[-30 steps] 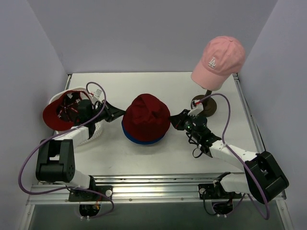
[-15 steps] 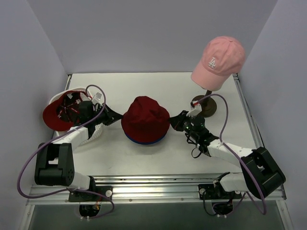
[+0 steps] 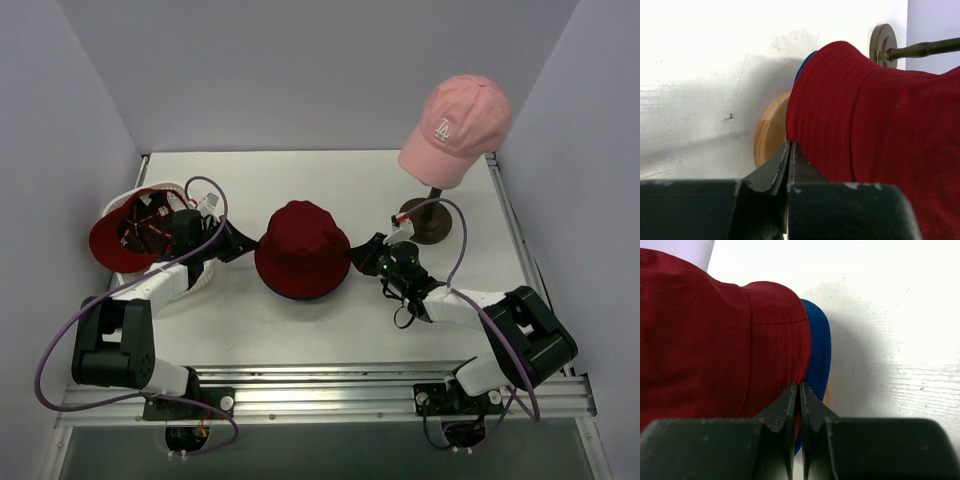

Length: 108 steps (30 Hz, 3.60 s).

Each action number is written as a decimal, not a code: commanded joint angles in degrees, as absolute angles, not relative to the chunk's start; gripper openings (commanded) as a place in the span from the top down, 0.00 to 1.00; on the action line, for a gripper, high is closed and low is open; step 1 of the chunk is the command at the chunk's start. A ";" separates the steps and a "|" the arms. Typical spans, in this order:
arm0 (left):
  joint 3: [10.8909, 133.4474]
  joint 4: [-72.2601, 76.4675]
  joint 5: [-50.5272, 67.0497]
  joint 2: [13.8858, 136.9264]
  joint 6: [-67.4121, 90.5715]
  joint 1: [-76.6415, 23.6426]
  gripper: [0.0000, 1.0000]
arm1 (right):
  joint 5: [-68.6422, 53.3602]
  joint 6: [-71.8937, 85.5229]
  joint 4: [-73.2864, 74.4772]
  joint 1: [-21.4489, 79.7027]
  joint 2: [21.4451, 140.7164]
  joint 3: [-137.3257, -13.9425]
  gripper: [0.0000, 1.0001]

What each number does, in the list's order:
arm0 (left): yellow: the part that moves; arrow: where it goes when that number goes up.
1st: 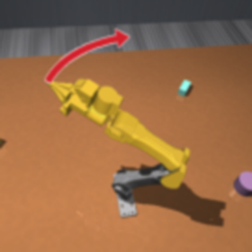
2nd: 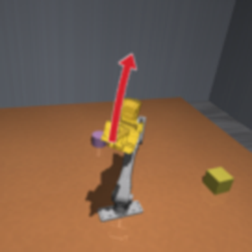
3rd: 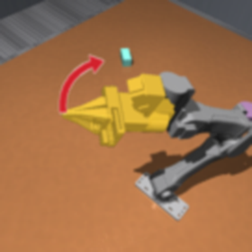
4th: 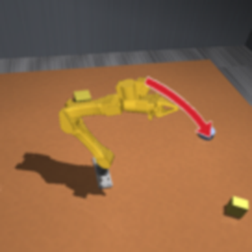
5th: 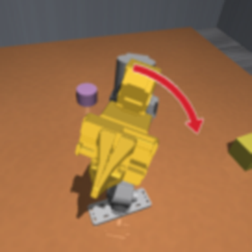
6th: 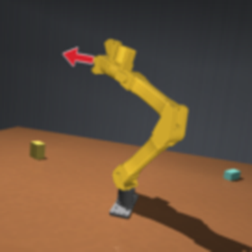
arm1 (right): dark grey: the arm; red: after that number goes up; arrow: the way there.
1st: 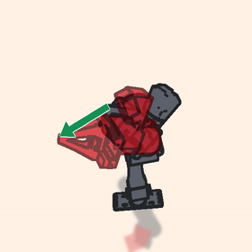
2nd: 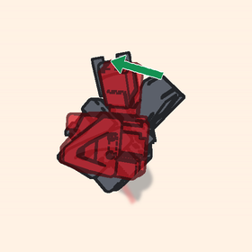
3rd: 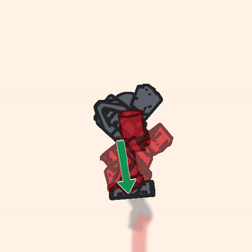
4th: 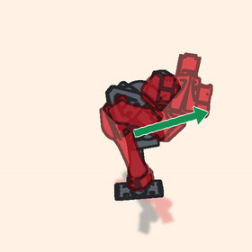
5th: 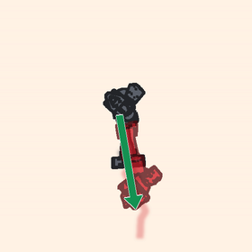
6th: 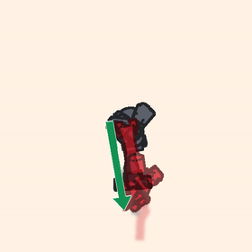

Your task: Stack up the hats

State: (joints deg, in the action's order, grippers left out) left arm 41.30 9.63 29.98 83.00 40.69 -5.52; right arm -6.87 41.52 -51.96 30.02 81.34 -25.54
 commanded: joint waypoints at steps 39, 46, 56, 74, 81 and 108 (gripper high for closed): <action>30.07 7.11 17.40 59.24 41.48 -18.54 0.45 | 9.05 44.12 -53.61 40.34 77.43 -21.71 1.00; 24.79 12.92 15.56 58.10 44.82 -19.69 0.36 | 9.23 44.47 -54.05 40.69 77.87 -21.53 1.00; 16.90 15.37 12.04 50.73 52.10 -19.78 0.35 | 9.23 45.26 -55.72 40.87 78.57 -20.83 1.00; 6.94 36.30 13.80 47.02 64.86 -20.57 0.26 | 8.44 47.28 -58.01 41.48 78.57 -20.30 1.00; 6.50 40.43 13.36 50.01 66.18 -21.62 0.29 | 8.00 48.69 -60.03 41.92 80.06 -20.30 1.00; 8.88 44.65 7.47 69.35 62.75 -22.32 0.98 | 9.40 47.99 -62.84 40.69 84.90 -18.63 1.00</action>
State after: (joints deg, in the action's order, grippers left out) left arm 8.51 46.35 8.99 67.90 65.32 -22.04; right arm 7.70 49.28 -63.00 41.17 84.07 -19.57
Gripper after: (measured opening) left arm 0.050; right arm 0.009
